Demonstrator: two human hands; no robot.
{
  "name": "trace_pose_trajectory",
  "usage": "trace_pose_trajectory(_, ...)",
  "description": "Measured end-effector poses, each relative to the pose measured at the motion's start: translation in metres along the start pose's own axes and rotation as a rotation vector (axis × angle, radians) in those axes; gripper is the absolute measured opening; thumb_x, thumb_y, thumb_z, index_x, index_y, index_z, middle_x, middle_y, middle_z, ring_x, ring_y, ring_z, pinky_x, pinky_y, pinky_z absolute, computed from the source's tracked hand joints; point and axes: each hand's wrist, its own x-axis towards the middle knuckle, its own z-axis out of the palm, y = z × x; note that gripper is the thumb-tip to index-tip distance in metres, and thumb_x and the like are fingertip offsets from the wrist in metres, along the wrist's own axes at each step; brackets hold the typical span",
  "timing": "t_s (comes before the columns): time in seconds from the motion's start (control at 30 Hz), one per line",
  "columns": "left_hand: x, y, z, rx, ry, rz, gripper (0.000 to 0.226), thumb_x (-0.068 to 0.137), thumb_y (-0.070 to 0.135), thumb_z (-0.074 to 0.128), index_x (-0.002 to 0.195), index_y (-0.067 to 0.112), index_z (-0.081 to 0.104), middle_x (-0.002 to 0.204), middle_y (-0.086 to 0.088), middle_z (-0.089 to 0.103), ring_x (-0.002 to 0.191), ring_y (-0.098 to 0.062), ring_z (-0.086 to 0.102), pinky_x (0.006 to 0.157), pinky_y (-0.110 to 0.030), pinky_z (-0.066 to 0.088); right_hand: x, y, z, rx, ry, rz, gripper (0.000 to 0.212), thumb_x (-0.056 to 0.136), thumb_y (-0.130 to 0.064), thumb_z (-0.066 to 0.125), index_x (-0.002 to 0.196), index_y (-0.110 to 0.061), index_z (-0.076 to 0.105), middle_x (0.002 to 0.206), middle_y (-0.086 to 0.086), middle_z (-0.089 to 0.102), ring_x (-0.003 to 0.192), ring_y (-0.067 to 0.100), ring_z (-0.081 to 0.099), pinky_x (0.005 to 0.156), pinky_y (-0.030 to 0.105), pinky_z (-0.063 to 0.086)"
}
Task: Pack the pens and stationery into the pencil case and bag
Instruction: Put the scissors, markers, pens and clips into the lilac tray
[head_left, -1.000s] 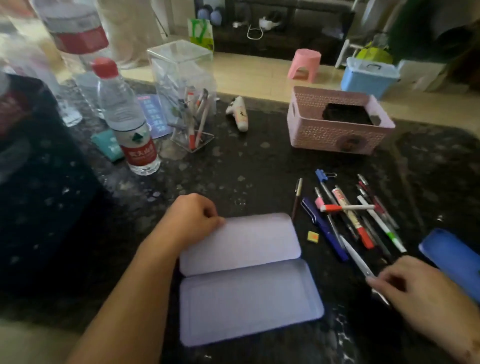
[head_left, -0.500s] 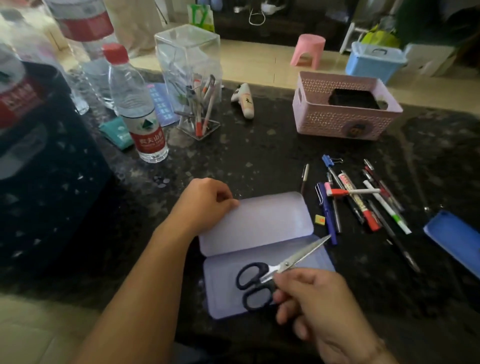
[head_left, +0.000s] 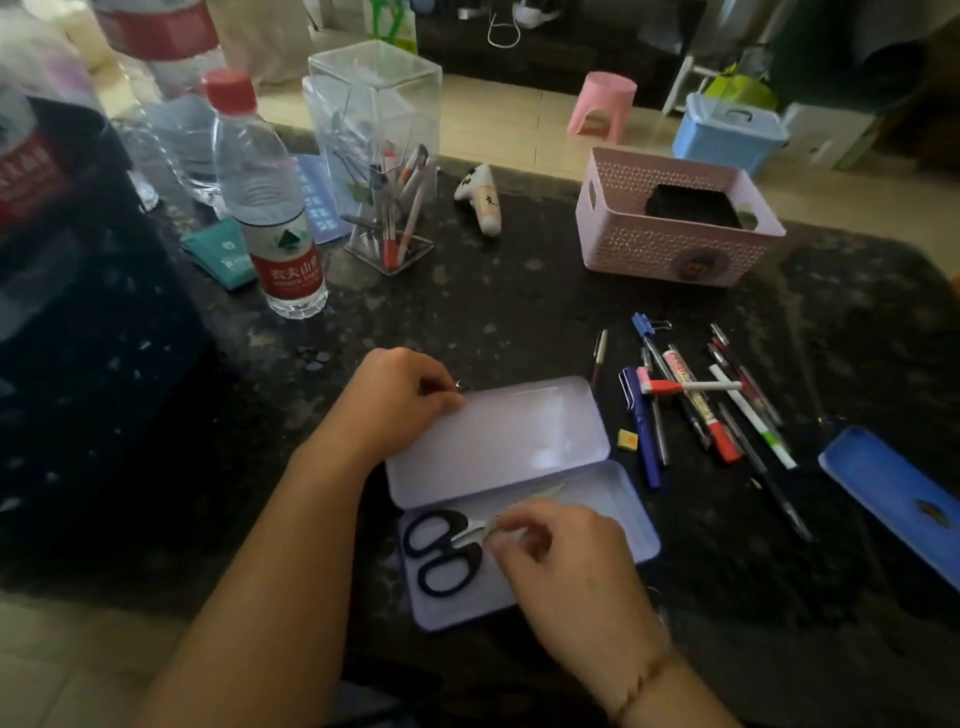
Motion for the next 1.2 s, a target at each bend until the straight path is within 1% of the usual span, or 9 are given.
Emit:
trace_pose_trajectory(0.07,0.001,0.0,0.001,0.003,0.006,0.01,0.004,0.08,0.026,0.074,0.08,0.023,0.076,0.077,0.008,0.068,0.072,-0.005,0.06,0.071,-0.023,0.046,0.002,0.011,0.003,-0.395,0.142,-0.311,0.025,0.085,-0.044,0.055,0.108,-0.036,0.061,0.108,-0.014,0.058,0.097,0.007,0.053,0.08,0.028,0.051)
trace_pose_trajectory(0.13,0.003,0.001,0.003,0.008,0.006,0.008,0.003,0.08,0.026,0.073,0.08,0.024,0.075,0.079,0.007,0.068,0.075,-0.006,0.061,0.072,-0.023,0.046,0.003,0.019,0.011,-0.561,0.142,-0.486,0.036,0.08,-0.054,0.044,0.112,-0.041,0.055,0.122,-0.008,0.054,0.107,0.019,0.052,0.08,0.038,0.051)
trace_pose_trajectory(0.33,0.008,0.006,0.004,0.041,0.083,-0.011,0.004,0.08,0.024,0.074,0.077,0.025,0.075,0.076,0.005,0.069,0.073,-0.01,0.06,0.067,-0.02,0.041,0.005,0.042,0.029,-0.704,0.062,-0.543,0.058,0.073,-0.069,0.025,0.12,-0.046,0.051,0.137,-0.003,0.052,0.12,0.03,0.055,0.085,0.06,0.047)
trace_pose_trajectory(0.57,0.011,0.01,0.007,0.096,0.052,-0.096,0.031,0.08,0.031,0.073,0.058,0.046,0.058,0.069,0.018,0.062,0.07,-0.003,0.056,0.067,-0.03,0.046,0.007,0.055,0.028,-0.724,0.145,-0.667,0.051,0.085,-0.064,0.021,0.13,-0.044,0.037,0.135,-0.013,0.054,0.125,0.022,0.051,0.09,0.058,0.046)
trace_pose_trajectory(0.67,0.01,0.009,0.007,0.077,0.037,-0.085,0.022,0.081,0.027,0.073,0.065,0.041,0.065,0.068,0.014,0.064,0.068,0.0,0.055,0.066,-0.028,0.042,0.009,0.057,-0.001,-0.468,0.306,-0.748,0.041,0.093,-0.056,0.038,0.126,-0.037,0.051,0.127,-0.011,0.059,0.119,0.017,0.054,0.097,0.044,0.047)
trace_pose_trajectory(0.77,0.01,0.011,0.008,0.091,0.007,-0.111,0.007,0.083,0.023,0.071,0.079,0.028,0.074,0.078,0.006,0.067,0.073,-0.008,0.058,0.071,-0.028,0.042,0.028,0.077,-0.056,-0.172,0.564,-0.45,0.018,0.09,-0.033,0.056,0.104,-0.026,0.066,0.097,-0.009,0.065,0.09,0.009,0.059,0.077,0.033,0.053)
trace_pose_trajectory(0.9,0.011,0.008,0.01,0.136,-0.014,-0.153,0.006,0.085,0.03,0.067,0.085,0.027,0.073,0.084,0.004,0.069,0.078,-0.012,0.059,0.069,-0.027,0.042,0.075,0.106,-0.108,-0.281,0.502,-0.001,0.017,0.087,-0.025,0.063,0.103,-0.031,0.065,0.102,-0.01,0.063,0.087,0.002,0.056,0.076,0.023,0.051)
trace_pose_trajectory(1.07,0.011,0.009,0.009,0.115,-0.021,-0.213,0.016,0.087,0.038,0.064,0.076,0.028,0.069,0.075,0.01,0.062,0.07,-0.003,0.053,0.056,-0.02,0.036,0.12,0.116,-0.131,-0.546,0.394,-0.062,0.038,0.088,-0.024,0.061,0.124,-0.032,0.056,0.122,-0.011,0.05,0.112,0.012,0.047,0.088,0.029,0.044)
trace_pose_trajectory(1.2,0.01,0.014,0.005,0.145,-0.094,-0.284,0.034,0.086,0.052,0.057,0.071,0.022,0.066,0.071,0.0,0.063,0.068,-0.014,0.057,0.053,-0.027,0.037,0.138,0.117,-0.138,-0.684,0.343,-0.081,0.025,0.091,-0.032,0.056,0.115,-0.034,0.06,0.118,-0.012,0.053,0.108,0.011,0.046,0.08,0.028,0.046)
